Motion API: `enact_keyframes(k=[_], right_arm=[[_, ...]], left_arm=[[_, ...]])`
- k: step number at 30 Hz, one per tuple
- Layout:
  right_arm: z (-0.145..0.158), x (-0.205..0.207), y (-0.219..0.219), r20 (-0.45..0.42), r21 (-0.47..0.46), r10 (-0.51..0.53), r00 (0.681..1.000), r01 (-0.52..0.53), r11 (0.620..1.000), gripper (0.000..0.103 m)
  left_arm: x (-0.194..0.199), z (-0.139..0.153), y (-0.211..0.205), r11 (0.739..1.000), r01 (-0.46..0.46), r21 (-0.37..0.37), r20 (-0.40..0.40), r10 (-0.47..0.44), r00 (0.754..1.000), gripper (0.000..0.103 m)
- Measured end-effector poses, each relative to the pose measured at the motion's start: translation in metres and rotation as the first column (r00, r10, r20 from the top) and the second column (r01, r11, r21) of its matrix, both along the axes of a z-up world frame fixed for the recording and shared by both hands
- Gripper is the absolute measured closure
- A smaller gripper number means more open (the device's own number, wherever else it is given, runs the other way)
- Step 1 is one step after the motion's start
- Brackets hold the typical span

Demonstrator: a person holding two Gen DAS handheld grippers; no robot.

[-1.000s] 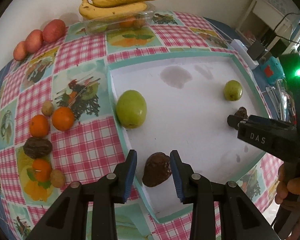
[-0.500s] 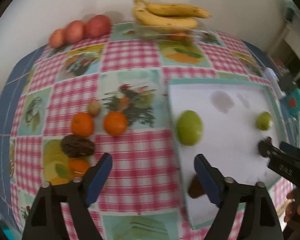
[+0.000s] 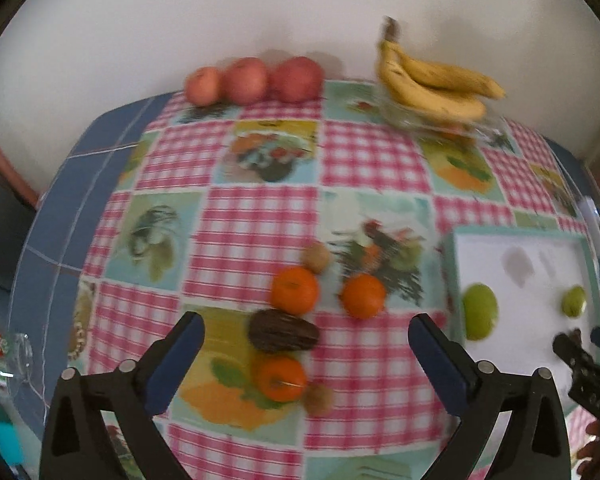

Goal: Organize fruits
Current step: 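Move both grippers toward the fruit cluster beside the tray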

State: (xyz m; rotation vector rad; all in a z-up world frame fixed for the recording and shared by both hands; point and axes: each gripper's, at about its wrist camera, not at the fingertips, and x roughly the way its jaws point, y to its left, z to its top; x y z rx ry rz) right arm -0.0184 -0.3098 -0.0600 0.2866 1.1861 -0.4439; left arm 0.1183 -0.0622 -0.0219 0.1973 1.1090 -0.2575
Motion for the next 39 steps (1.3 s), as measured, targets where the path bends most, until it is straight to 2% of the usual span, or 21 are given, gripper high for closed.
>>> enact_keyframes(k=[11,14,19,26,29,33,39], right_arm=[[0.016,0.011,0.029,0.082,-0.027,0.056,0.995,-0.054,0.998,0.016],[0.019,0.015,0.035,0.097,-0.042,0.065,0.993,-0.062,0.997,0.016],[0.018,0.025,0.051,0.115,0.011,0.096,0.989,-0.098,0.995,0.016],[0.027,0.044,0.092,0.152,0.005,0.182,0.971,-0.185,0.983,0.016],[0.030,0.054,0.108,0.169,0.025,0.205,0.964,-0.212,0.977,0.016],[0.034,0.064,0.124,0.192,0.045,0.238,0.952,-0.251,0.967,0.016],[0.040,0.074,0.127,0.227,0.066,0.204,0.952,-0.224,0.972,0.016]], left_arm=[[0.026,0.028,0.060,0.991,-0.129,-0.036,0.066,0.131,0.989,0.000],[0.030,0.031,0.081,0.982,-0.183,-0.046,0.081,0.186,0.979,0.000],[0.036,0.036,0.114,0.961,-0.255,-0.103,0.082,0.264,0.961,0.000],[0.041,0.039,0.141,0.926,-0.326,-0.191,0.089,0.348,0.933,0.000],[0.045,0.035,0.142,0.923,-0.330,-0.199,0.086,0.352,0.932,0.000],[0.049,0.026,0.134,0.935,-0.291,-0.203,0.049,0.306,0.951,0.000],[0.052,0.010,0.119,0.952,-0.265,-0.151,0.024,0.272,0.962,0.000]])
